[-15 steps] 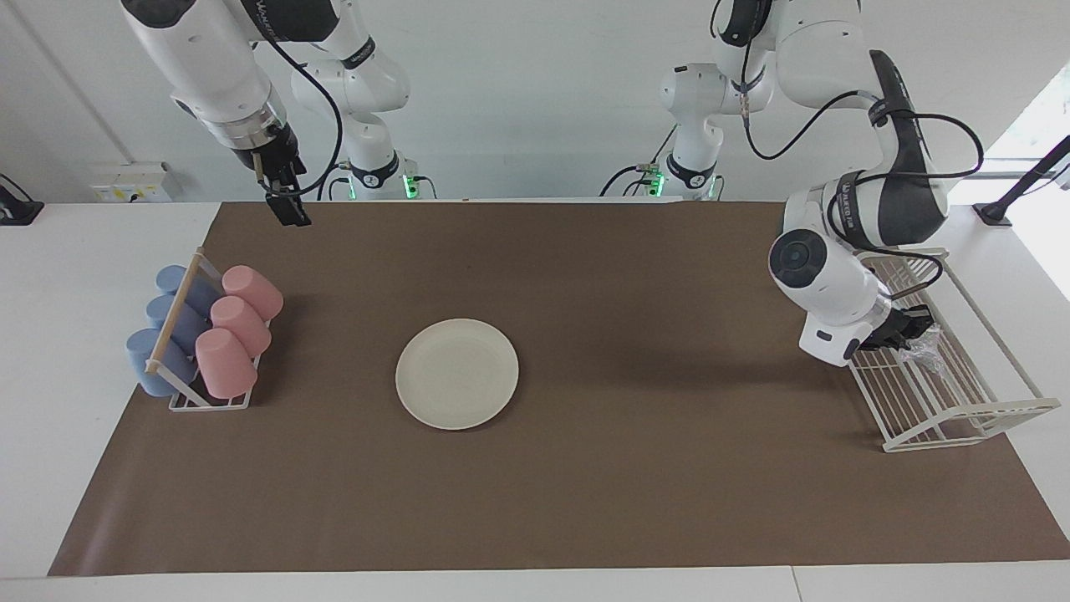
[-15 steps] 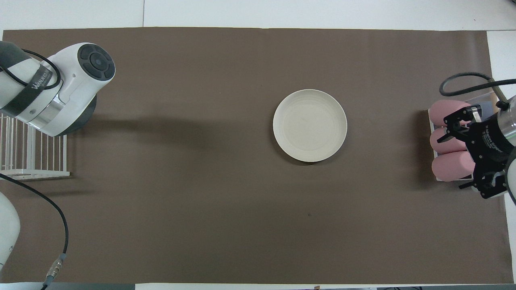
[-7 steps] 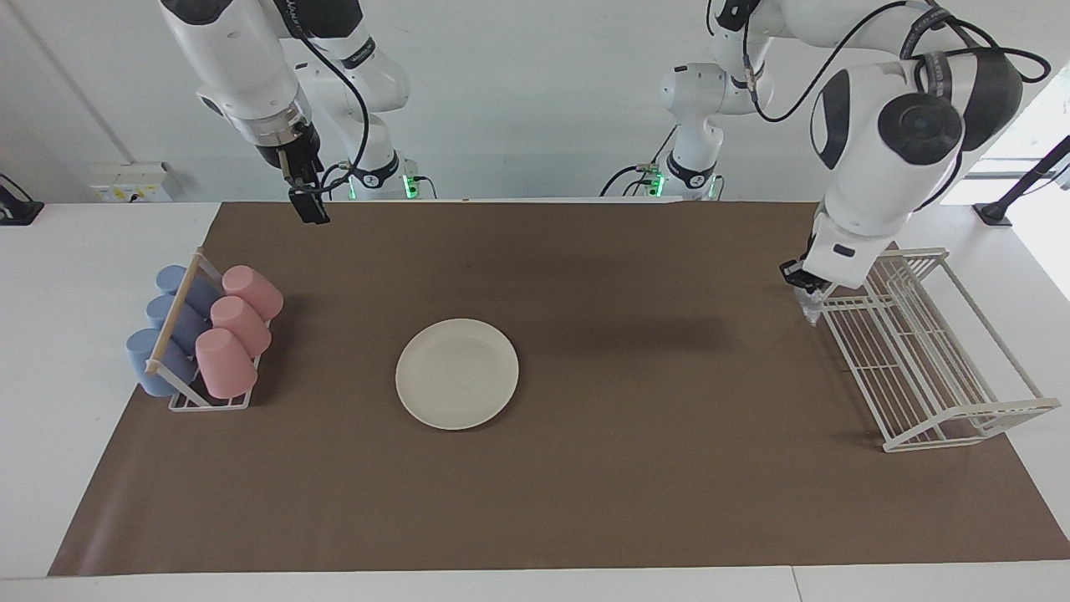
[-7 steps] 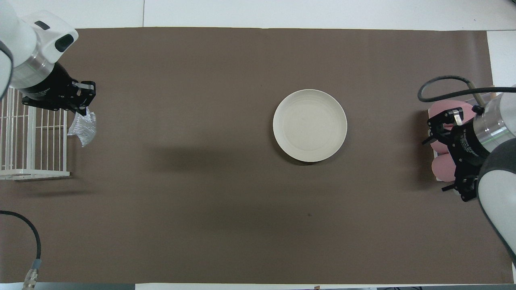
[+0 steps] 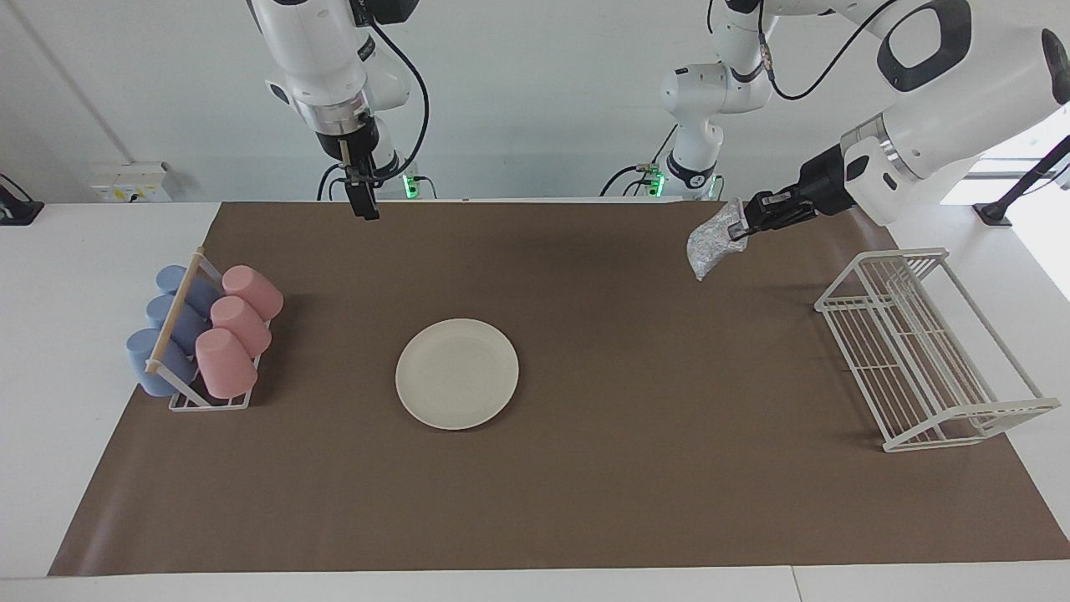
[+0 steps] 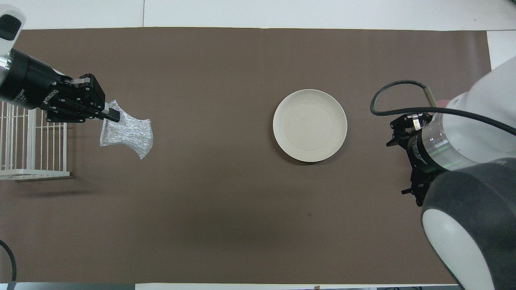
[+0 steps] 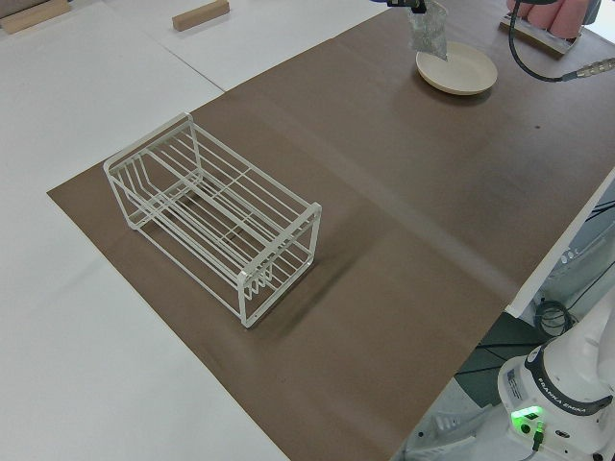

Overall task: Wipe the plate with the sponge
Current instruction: 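Grasp the clear scrubber from the wire rack with the left gripper, then carry the scrubber toward the plate while the right gripper approaches it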

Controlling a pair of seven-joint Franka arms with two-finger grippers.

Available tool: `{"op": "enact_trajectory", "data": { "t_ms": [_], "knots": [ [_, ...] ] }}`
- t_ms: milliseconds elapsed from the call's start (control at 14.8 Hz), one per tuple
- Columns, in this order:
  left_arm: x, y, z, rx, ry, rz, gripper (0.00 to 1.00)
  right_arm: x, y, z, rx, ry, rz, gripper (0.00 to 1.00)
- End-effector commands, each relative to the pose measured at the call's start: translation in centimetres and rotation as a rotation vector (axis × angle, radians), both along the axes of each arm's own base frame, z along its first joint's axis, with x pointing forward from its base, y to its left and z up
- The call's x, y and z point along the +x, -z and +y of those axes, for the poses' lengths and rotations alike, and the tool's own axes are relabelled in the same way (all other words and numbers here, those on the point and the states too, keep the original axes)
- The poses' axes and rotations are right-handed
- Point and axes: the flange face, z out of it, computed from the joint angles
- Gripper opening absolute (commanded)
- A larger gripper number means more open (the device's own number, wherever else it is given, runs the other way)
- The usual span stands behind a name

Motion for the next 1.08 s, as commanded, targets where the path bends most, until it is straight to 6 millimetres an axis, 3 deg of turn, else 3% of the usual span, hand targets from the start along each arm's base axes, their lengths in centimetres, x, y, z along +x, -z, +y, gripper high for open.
{"op": "enact_trajectory", "data": {
  "t_ms": [0, 135, 406, 610, 881, 1016],
  "knots": [
    [-5.0, 3.3, 0.5, -0.221, -0.107, -0.002, 0.0, 0.1, -0.3, 0.7, 0.122, 0.029, -0.048, 1.0],
    [-7.4, 4.9, -0.7, -0.336, -0.127, -0.016, 0.0, 0.3, -0.1, 1.1, 0.16, 0.042, -0.069, 1.0],
    [-11.3, 6.9, -5.4, -0.488, -0.125, -0.058, 0.0, -1.2, 0.4, 3.3, 0.149, 0.037, -0.044, 1.0],
    [-13.9, 9.2, -7.7, -0.58, -0.112, -0.088, 0.0, -1.5, 0.6, 3.9, 0.153, 0.03, -0.046, 1.0],
    [-15.5, 12.0, -9.7, -0.679, -0.111, -0.107, 0.0, -2.5, -0.3, 9.3, 0.227, 0.143, -0.107, 1.0],
    [-15.7, 13.1, -10.1, -0.718, -0.12, -0.118, 0.0, -3.5, 0.3, 11.6, 0.234, 0.131, -0.113, 1.0]
  ]
}}
